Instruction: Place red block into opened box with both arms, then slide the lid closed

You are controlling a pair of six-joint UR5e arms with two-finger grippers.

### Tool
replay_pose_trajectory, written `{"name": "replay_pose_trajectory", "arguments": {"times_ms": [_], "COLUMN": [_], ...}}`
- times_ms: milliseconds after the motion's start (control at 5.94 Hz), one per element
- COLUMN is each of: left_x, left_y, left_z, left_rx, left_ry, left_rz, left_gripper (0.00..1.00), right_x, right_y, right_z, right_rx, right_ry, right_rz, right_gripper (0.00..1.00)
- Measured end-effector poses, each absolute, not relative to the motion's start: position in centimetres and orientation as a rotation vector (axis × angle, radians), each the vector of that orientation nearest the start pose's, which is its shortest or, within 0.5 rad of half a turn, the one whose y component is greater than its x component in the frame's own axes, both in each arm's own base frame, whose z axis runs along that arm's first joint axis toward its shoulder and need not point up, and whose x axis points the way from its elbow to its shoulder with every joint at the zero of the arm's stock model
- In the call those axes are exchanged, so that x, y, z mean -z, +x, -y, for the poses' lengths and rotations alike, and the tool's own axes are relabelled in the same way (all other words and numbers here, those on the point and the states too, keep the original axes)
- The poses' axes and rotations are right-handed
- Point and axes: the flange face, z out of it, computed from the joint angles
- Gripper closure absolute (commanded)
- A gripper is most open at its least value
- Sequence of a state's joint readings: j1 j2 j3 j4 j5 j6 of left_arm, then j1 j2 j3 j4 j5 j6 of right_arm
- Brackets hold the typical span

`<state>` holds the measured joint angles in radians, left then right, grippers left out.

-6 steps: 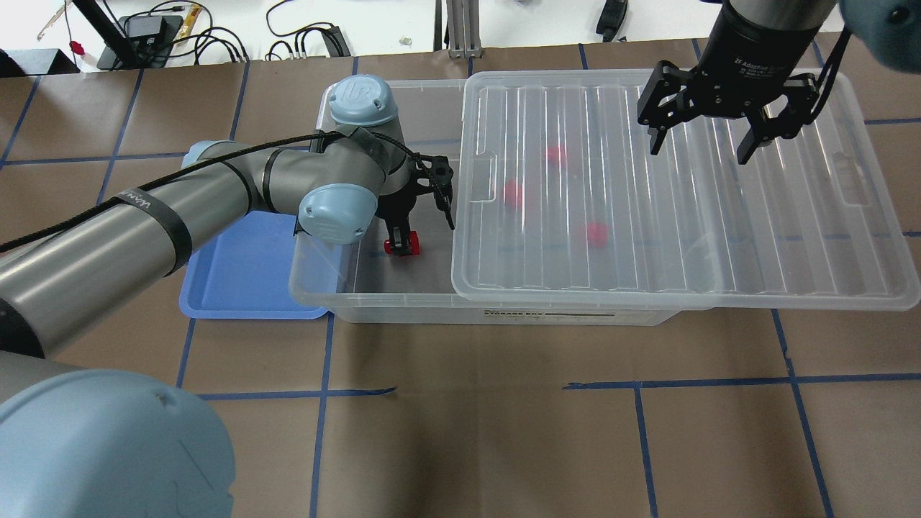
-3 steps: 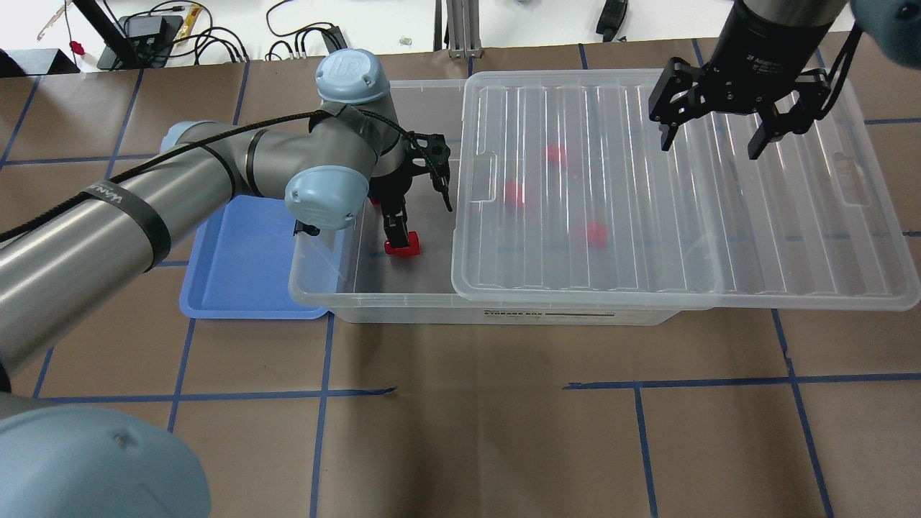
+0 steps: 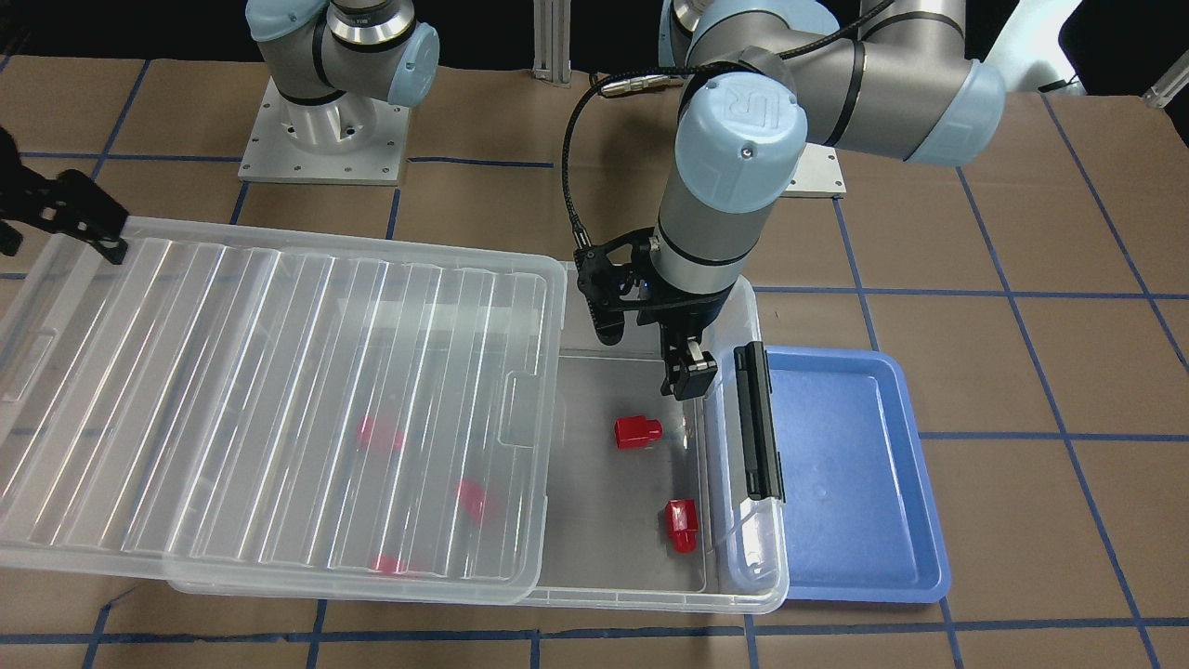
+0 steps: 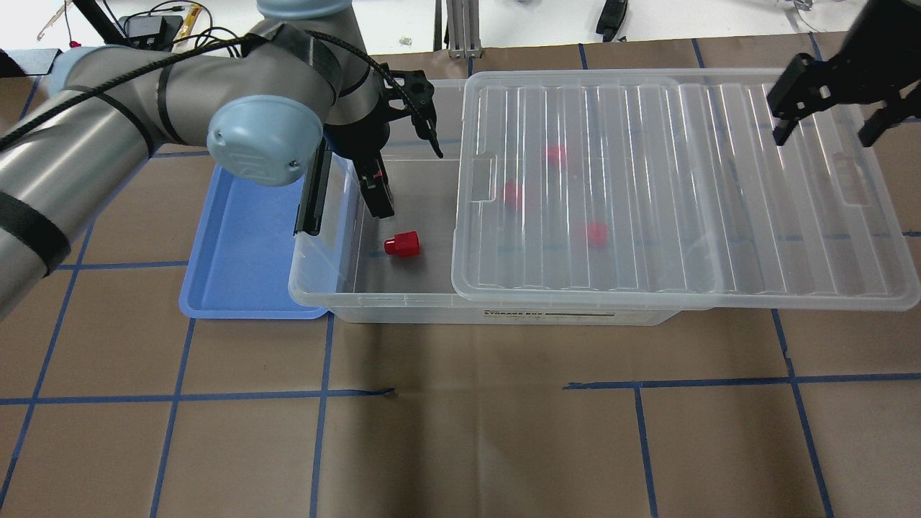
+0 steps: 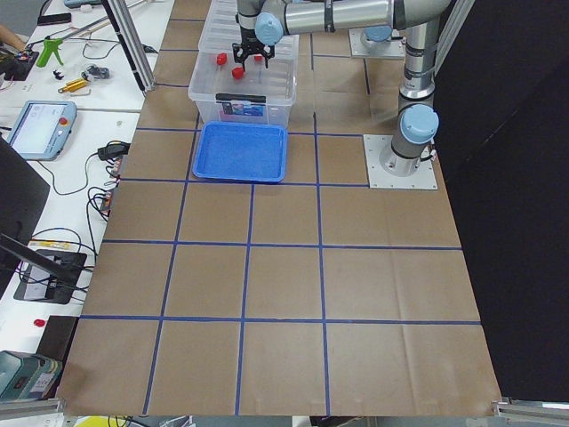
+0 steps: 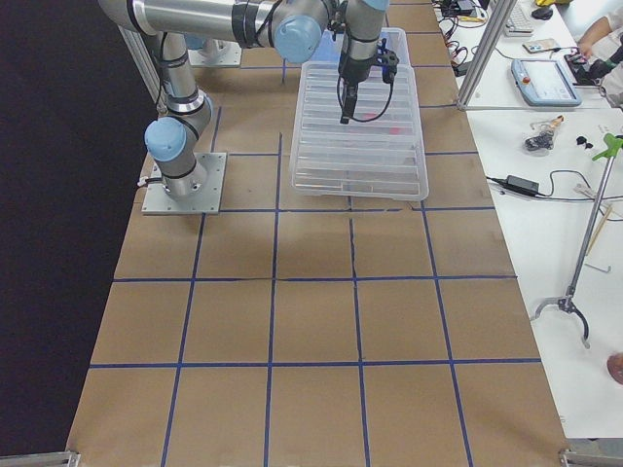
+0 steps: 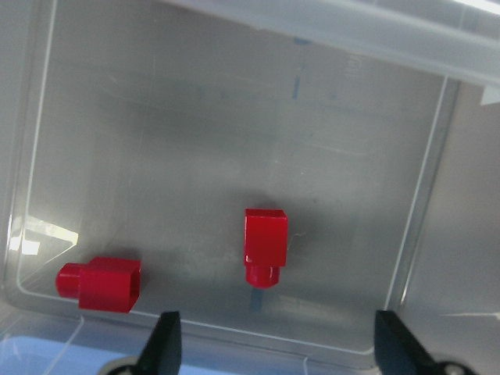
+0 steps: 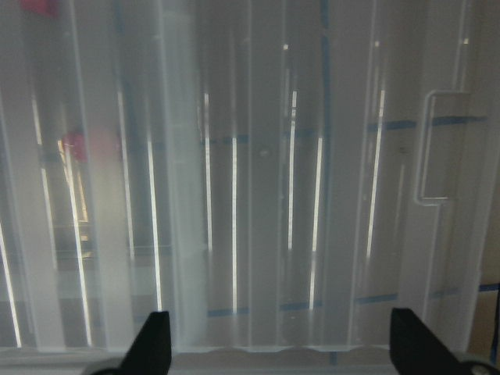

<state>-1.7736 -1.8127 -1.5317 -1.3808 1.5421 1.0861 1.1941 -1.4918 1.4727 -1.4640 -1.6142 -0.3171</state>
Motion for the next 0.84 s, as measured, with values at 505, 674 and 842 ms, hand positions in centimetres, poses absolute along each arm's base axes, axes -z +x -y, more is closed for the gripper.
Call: {"name": "replay_pose_trajectory", "arguments": {"times_ms": [505, 674, 842], "left_x": [-45.9, -46.7, -47.3], "left_y": [-21.8, -20.4, -19.7], "left_z": [51.2, 51.0, 50.8], "left_rx": [0.053, 0.063, 0.083], "left_ry": [1.339, 1.032, 0.712], "left_rz": [-2.796, -2.909, -3.002], "left_gripper": [0.02, 0.02, 0.02], "right_x": [-40.6, -37.9, -36.0], "right_y": [-25.5, -27.4, -27.7], "right_z": [53.6, 53.7, 53.4], "right_rx": [-0.204, -0.212, -0.214], "right_ry": [0.024, 0.044, 0.107], "right_rz": [-3.182, -3.186, -3.186], "right_gripper": [0.0, 0.0, 0.0]}}
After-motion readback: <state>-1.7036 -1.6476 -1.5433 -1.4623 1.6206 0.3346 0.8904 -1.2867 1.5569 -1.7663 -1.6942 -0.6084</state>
